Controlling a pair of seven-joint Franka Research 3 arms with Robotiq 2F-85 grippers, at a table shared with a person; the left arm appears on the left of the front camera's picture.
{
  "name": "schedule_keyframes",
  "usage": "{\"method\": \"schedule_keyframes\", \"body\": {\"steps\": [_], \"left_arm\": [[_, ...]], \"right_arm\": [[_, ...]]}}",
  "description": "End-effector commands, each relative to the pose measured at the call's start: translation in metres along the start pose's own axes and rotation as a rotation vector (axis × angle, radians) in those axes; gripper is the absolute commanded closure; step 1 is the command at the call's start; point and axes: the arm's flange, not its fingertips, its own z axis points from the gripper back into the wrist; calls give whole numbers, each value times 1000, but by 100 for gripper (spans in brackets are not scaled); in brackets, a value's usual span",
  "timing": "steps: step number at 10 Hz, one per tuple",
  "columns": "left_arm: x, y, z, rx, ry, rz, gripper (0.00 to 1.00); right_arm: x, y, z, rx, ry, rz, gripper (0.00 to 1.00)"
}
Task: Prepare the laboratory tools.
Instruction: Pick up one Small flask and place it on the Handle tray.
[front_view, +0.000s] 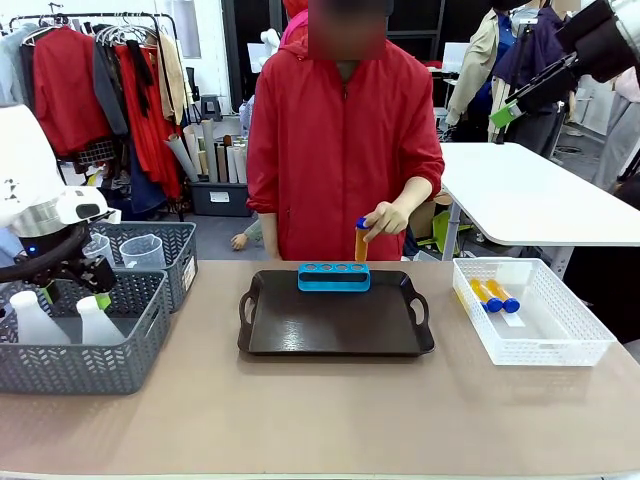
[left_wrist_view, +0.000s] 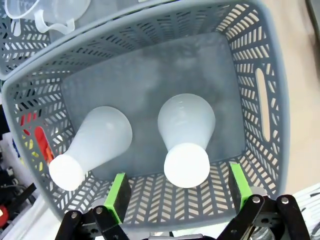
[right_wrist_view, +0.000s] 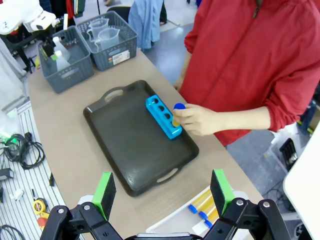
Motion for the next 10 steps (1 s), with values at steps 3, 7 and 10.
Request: {"method": "schedule_keyframes", "body": {"steps": [3,7,10], "left_arm": [[2,-5,-14,-3,0,5,15],[5,-7,-17,3,-9,2,95],[5,-8,-14,0,-9,-4,100]], "right_arm": [[1,1,1,0,-6,4,0],[1,1,1,0,-6,4,0],[1,1,1,0,-6,4,0]]}}
